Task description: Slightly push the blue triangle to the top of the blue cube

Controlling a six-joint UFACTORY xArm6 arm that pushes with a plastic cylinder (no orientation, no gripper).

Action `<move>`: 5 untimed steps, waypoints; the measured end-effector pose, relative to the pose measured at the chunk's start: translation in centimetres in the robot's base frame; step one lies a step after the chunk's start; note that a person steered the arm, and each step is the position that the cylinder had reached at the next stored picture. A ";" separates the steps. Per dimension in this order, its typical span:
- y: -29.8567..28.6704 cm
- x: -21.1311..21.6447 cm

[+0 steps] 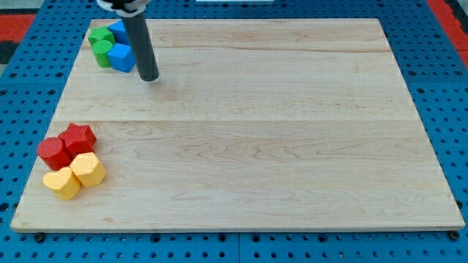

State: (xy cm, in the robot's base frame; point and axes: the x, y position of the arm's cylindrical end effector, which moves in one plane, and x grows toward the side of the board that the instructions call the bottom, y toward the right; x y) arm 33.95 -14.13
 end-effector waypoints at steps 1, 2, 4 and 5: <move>1.0 -2.9; 1.8 -7.3; 1.3 -14.8; 1.1 -14.8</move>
State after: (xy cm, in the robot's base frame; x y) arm 19.13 -13.00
